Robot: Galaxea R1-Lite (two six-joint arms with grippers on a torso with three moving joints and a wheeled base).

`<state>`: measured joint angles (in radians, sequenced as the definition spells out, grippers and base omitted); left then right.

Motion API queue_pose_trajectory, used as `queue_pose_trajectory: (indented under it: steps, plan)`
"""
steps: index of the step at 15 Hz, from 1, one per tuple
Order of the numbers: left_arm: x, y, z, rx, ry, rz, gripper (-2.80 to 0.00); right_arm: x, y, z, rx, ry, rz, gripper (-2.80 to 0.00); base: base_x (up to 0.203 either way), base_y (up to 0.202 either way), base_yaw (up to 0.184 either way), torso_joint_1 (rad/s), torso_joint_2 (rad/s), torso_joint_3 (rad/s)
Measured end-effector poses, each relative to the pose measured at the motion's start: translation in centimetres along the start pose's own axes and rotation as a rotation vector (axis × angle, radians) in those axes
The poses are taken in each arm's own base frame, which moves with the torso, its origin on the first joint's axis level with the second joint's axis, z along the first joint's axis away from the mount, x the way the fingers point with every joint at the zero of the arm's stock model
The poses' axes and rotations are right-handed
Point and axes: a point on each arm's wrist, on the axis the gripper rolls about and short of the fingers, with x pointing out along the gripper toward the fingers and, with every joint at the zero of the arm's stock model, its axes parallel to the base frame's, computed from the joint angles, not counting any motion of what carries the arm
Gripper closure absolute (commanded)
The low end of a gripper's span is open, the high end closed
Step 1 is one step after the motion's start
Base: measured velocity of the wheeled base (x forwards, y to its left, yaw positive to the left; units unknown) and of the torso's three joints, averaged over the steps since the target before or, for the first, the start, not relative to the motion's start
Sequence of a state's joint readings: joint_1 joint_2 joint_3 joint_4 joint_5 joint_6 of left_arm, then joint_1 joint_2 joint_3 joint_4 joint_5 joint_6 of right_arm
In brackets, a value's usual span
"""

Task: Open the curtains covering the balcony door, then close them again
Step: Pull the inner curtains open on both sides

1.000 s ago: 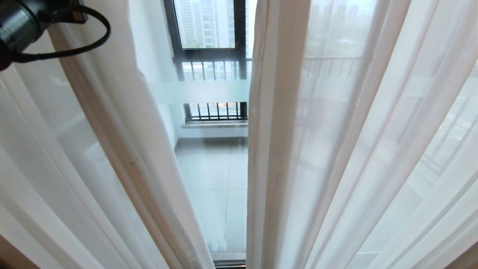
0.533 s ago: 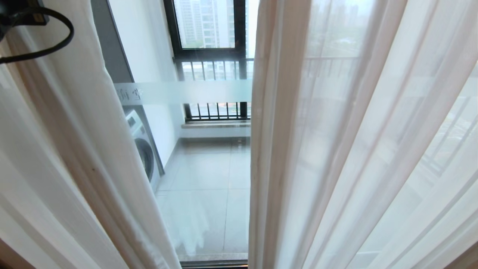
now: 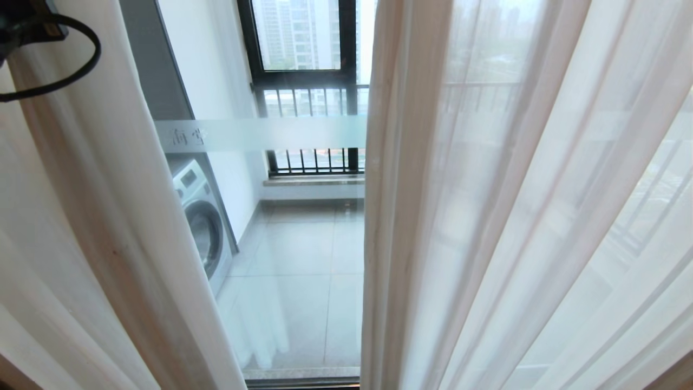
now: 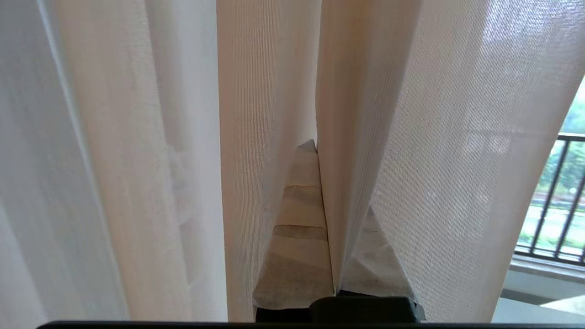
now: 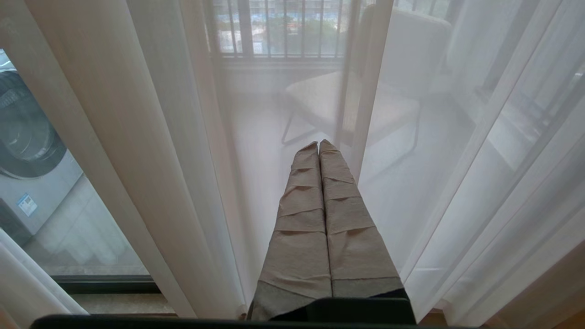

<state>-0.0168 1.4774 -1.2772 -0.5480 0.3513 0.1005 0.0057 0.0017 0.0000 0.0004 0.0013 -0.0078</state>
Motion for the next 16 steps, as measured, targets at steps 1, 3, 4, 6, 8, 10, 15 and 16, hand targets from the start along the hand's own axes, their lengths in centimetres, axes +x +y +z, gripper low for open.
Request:
queue_pose_trajectory:
  steps: [1, 3, 4, 6, 8, 10, 15, 16]
  plan:
    - [0.01, -0.07, -0.12, -0.006, 0.008, -0.027, 0.0, 0.0, 0.0, 0.0, 0.0, 0.0, 0.0, 0.0, 0.0, 0.0, 0.0, 0.0, 0.0, 0.0]
    - [0.0, -0.17, -0.26, -0.008, 0.019, -0.064, 0.0, 0.0, 0.0, 0.0, 0.0, 0.0, 0.0, 0.0, 0.0, 0.0, 0.0, 0.0, 0.0, 0.0]
    - [0.0, -0.18, -0.26, -0.008, 0.019, -0.071, 0.0, 0.0, 0.0, 0.0, 0.0, 0.0, 0.0, 0.0, 0.0, 0.0, 0.0, 0.0, 0.0, 0.0]
    - [0.0, -0.2, -0.27, -0.007, 0.02, -0.076, 0.0, 0.0, 0.0, -0.01, 0.0, 0.001, 0.0, 0.0, 0.0, 0.0, 0.0, 0.0, 0.0, 0.0]
    - [0.0, -0.22, -0.28, -0.007, 0.02, -0.083, 0.0, 0.0, 0.0, 0.0, 0.0, 0.0, 0.0, 0.0, 0.0, 0.0, 0.0, 0.0, 0.0, 0.0]
    - [0.01, -0.22, -0.3, -0.007, 0.021, -0.082, 0.0, 0.0, 0.0, 0.0, 0.0, 0.0, 0.0, 0.0, 0.0, 0.0, 0.0, 0.0, 0.0, 0.0]
    - [0.0, -0.21, -0.3, -0.007, 0.021, -0.081, 0.0, 0.0, 0.0, -0.01, -0.001, 0.001, -0.001, 0.0, 0.0, 0.0, 0.0, 0.0, 0.0, 0.0]
    - [0.0, -0.21, -0.32, -0.007, 0.021, -0.081, 0.0, 0.0, 0.0, 0.0, -0.001, 0.0, -0.001, 0.0, 0.001, 0.057, -0.013, 0.001, 0.0, 0.005]
